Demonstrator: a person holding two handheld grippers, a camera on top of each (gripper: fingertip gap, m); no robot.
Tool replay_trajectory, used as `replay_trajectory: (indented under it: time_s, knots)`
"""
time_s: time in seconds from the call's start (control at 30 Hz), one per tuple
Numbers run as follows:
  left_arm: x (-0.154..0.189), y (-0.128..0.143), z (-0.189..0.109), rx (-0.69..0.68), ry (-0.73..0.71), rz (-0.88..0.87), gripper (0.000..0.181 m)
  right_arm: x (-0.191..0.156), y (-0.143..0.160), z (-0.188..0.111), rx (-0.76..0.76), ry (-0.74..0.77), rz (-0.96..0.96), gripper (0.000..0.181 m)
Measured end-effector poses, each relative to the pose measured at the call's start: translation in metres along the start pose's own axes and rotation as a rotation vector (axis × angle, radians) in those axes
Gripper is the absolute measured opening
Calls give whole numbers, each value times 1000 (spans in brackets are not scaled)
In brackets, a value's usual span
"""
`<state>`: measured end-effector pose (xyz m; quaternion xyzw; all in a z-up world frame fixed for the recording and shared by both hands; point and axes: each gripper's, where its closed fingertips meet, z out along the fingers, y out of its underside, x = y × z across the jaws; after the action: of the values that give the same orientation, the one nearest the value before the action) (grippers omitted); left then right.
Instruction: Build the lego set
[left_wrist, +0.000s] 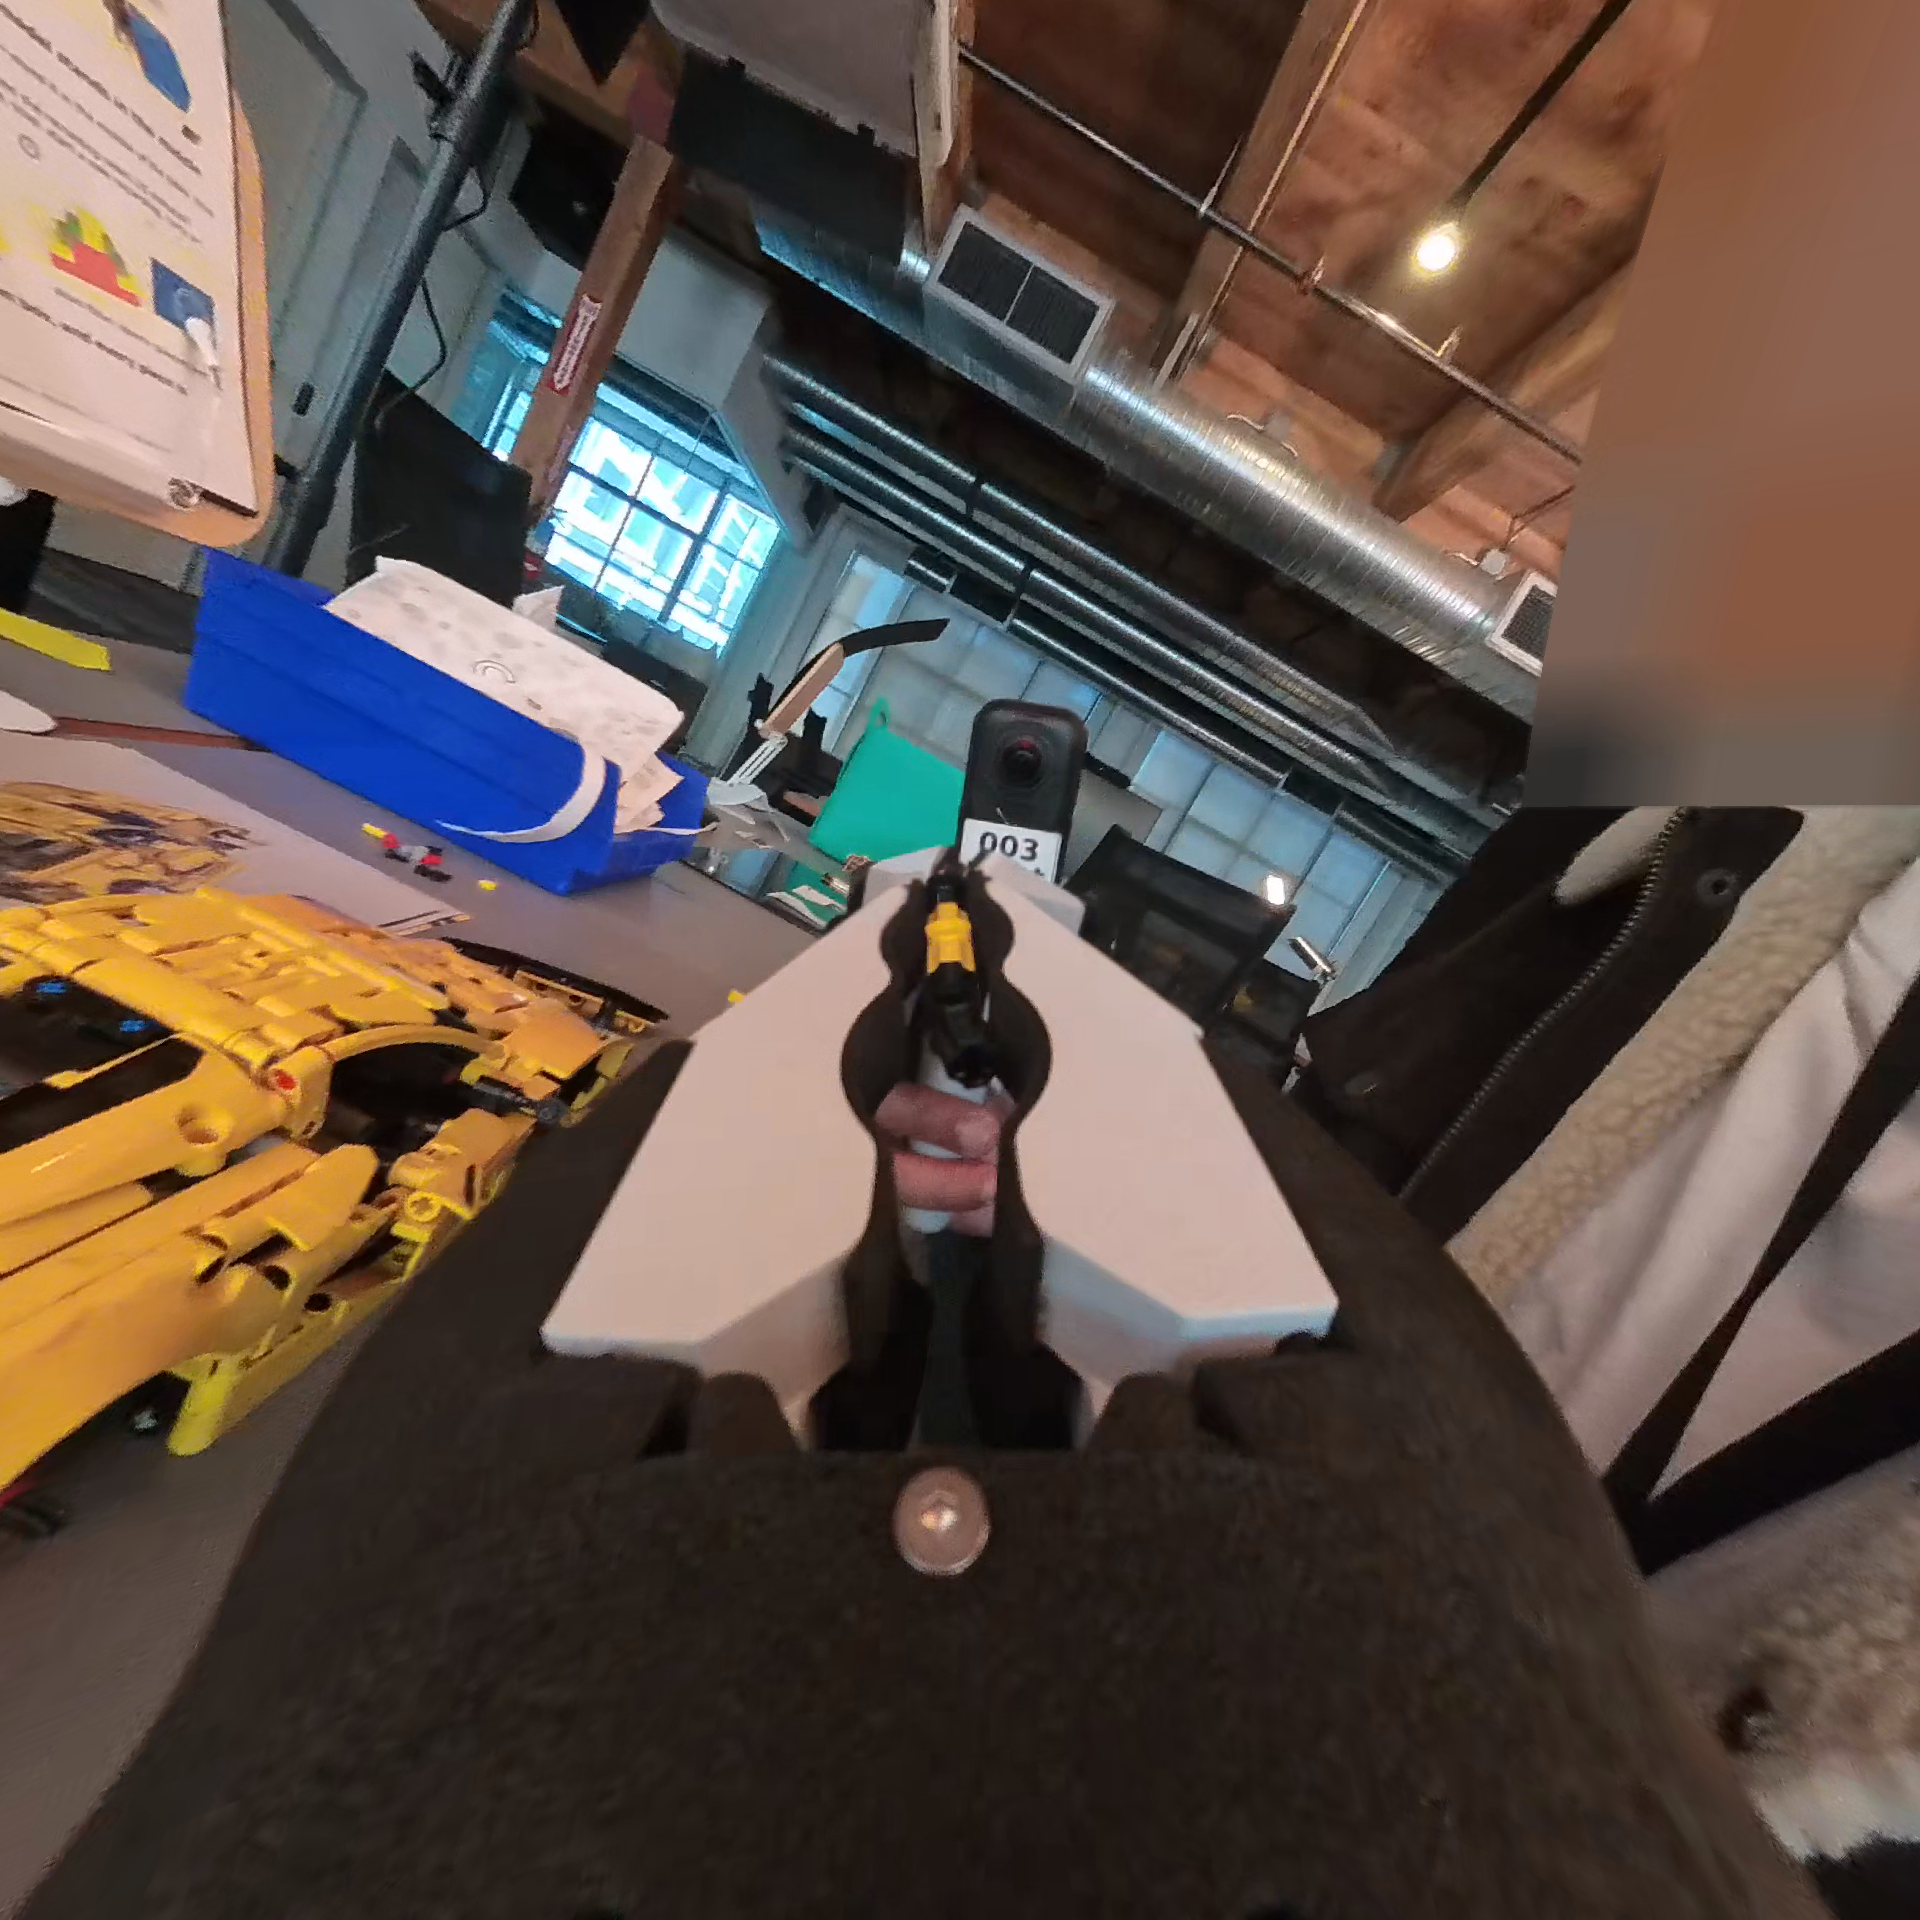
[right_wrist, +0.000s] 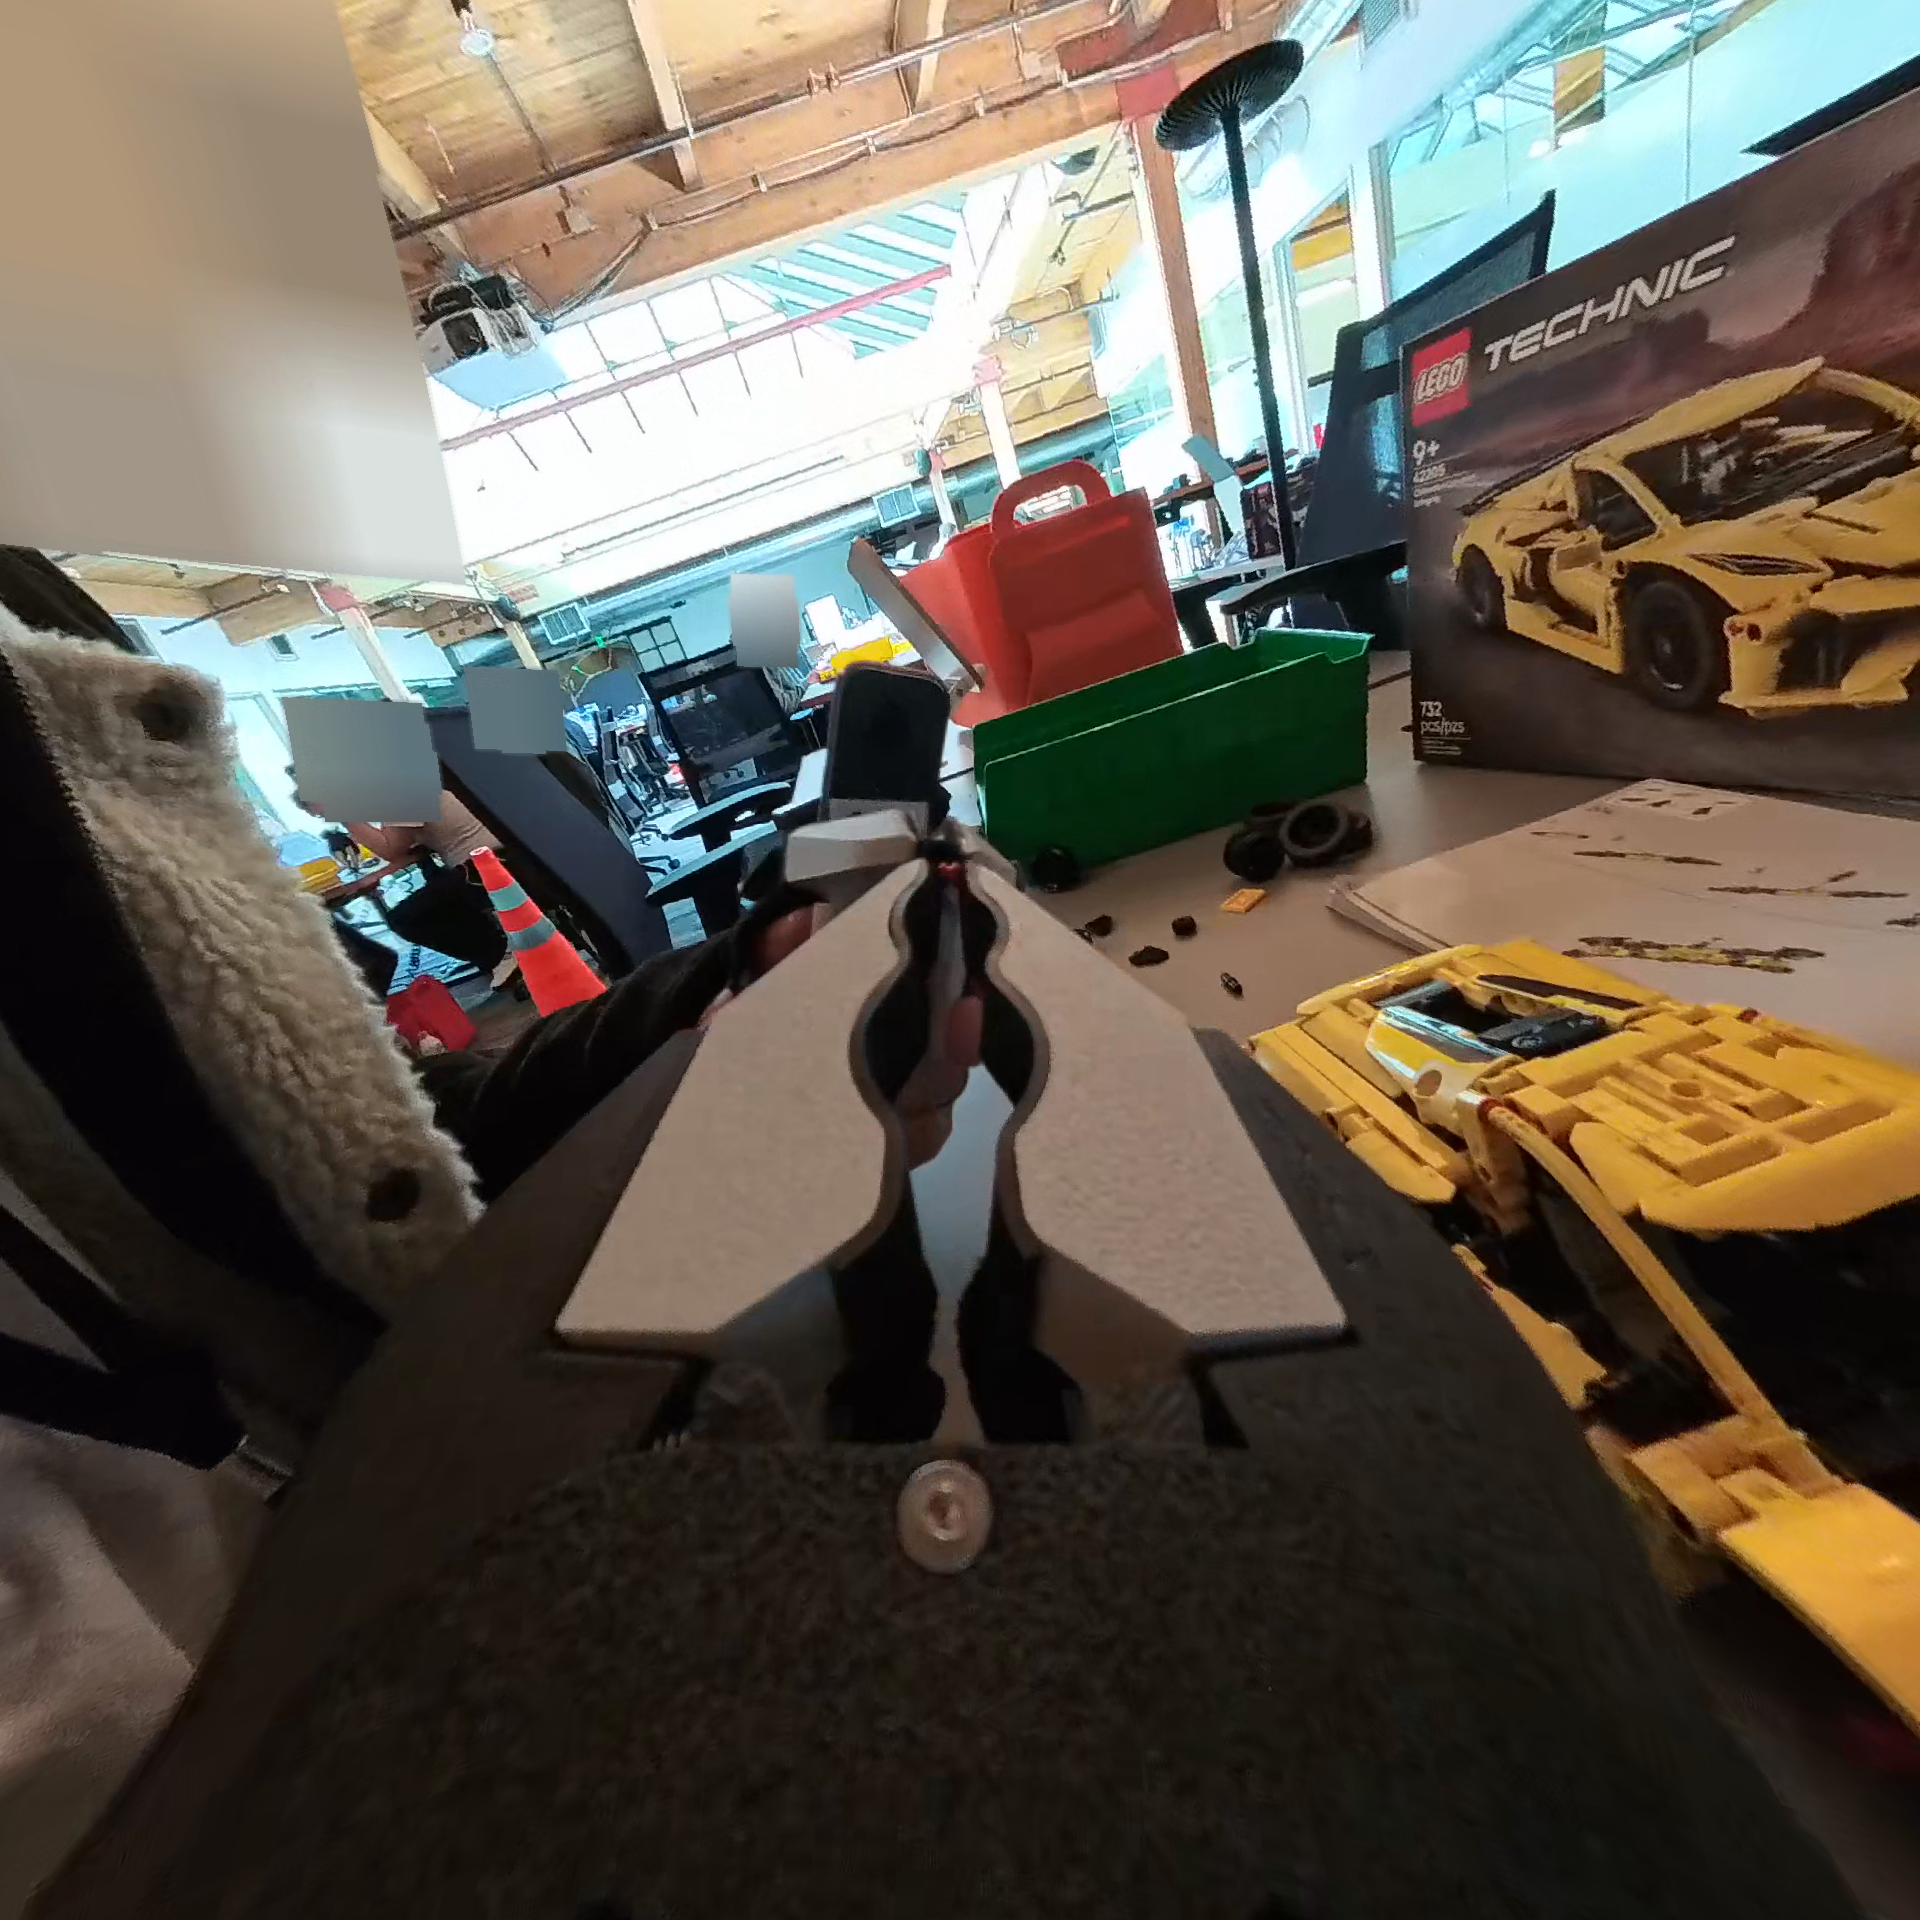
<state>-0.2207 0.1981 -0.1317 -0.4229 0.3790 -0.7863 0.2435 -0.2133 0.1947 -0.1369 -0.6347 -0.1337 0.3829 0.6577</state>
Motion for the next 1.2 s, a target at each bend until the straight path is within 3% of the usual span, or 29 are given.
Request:
replay_trajectory:
  time_s: [0.33,0.73,1.0,1.2]
  knots:
    - [-1,1,-1,4,14,-44,7,-2,0,3,2,-15,2,3]
    - [-3,7,-2,-15,59,-171,7,-1,5,2,-47,38,-137,3]
    - [-10,12,-2,-62,-28,-68,7,6,11,2,-66,9,11,4]
    - [-20,10,-2,-44,-68,-94,7,20,11,2,-71,133,-126,9]
